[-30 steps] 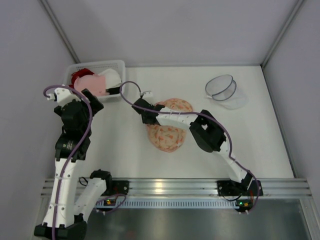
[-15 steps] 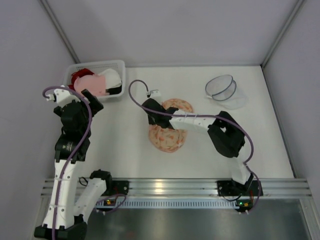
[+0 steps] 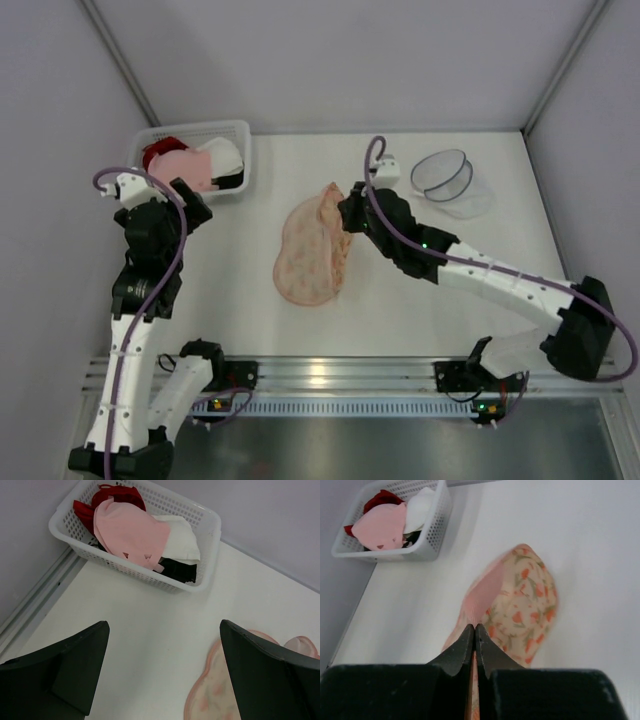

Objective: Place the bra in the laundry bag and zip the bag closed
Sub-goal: Open the laundry bag at the center of the board.

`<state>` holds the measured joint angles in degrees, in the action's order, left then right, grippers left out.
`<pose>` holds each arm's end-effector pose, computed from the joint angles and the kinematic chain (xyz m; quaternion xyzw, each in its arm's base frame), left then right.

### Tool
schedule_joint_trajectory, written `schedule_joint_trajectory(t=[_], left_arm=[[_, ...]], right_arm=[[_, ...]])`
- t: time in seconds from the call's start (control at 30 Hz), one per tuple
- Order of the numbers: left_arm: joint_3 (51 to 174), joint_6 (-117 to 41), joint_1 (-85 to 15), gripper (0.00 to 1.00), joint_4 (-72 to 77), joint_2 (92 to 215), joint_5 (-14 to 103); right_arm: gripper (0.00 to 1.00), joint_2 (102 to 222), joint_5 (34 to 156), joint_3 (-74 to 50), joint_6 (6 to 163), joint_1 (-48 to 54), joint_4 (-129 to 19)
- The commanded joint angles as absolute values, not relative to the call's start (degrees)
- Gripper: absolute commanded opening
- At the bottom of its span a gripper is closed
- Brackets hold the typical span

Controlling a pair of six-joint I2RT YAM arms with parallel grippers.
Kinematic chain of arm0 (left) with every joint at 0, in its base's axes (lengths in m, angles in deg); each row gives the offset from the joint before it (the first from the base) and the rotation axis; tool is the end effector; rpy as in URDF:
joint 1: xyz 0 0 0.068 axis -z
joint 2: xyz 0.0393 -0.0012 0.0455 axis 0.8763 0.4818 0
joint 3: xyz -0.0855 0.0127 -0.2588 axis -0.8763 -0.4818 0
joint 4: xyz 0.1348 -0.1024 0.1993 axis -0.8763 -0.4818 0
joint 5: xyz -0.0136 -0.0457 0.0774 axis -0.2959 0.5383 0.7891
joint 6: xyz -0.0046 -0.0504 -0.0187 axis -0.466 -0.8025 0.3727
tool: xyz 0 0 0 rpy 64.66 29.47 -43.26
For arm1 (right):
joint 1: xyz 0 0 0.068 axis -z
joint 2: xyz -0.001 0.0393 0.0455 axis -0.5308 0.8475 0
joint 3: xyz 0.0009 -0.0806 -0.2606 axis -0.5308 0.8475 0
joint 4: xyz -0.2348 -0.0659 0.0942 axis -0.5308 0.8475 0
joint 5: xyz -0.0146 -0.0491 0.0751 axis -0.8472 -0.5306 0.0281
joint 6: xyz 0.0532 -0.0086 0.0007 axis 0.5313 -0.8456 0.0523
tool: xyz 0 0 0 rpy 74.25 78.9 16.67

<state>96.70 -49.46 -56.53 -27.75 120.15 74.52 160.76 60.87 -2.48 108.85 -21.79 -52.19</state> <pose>0.1484 0.0011 0.3854 -0.2403 0.7410 -0.0025 0.6271 0.2056 0.2547 0.3403 -0.0240 0.7974 0.2536 0.5470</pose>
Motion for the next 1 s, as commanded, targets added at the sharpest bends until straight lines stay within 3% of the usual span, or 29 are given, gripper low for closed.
schedule_joint_trajectory(t=[0.0,0.27,0.43,0.57,0.63,0.7,0.77,0.97], left_arm=[[96.57,-47.95,-56.28,0.98,-26.55,121.1,70.5],[96.66,-46.81,-56.28,0.98,-26.63,123.74,69.27],[96.83,-46.19,-56.28,0.98,-26.2,126.29,64.62],[97.09,-52.47,-55.67,0.97,-20.42,131.11,41.56],[98.23,-54.62,-51.65,0.92,-18.9,136.01,46.63],[101.03,-52.96,-37.96,0.92,-17.94,139.63,61.34],[102.97,-53.04,-28.64,0.94,-14.0,145.41,60.41],[107.11,-50.96,-24.56,0.97,-9.23,157.13,58.27]], right_arm=[[0.0,151.88,54.67,5.61,110.47,-20.41,-51.18],[0.0,134.74,48.25,26.62,120.22,-18.39,-42.13],[0.01,130.86,44.29,28.05,121.64,-18.3,-32.47],[0.0,128.92,44.9,28.84,118.39,-18.3,-33.85],[0.0,128.83,45.69,29.02,116.29,-18.3,-35.61],[0.0,129.09,46.75,28.84,115.66,-18.3,-36.93],[0.0,129.44,47.62,28.05,114.52,-18.39,-36.85],[0.0,127.08,48.51,27.0,111.71,-18.3,-35.8]])
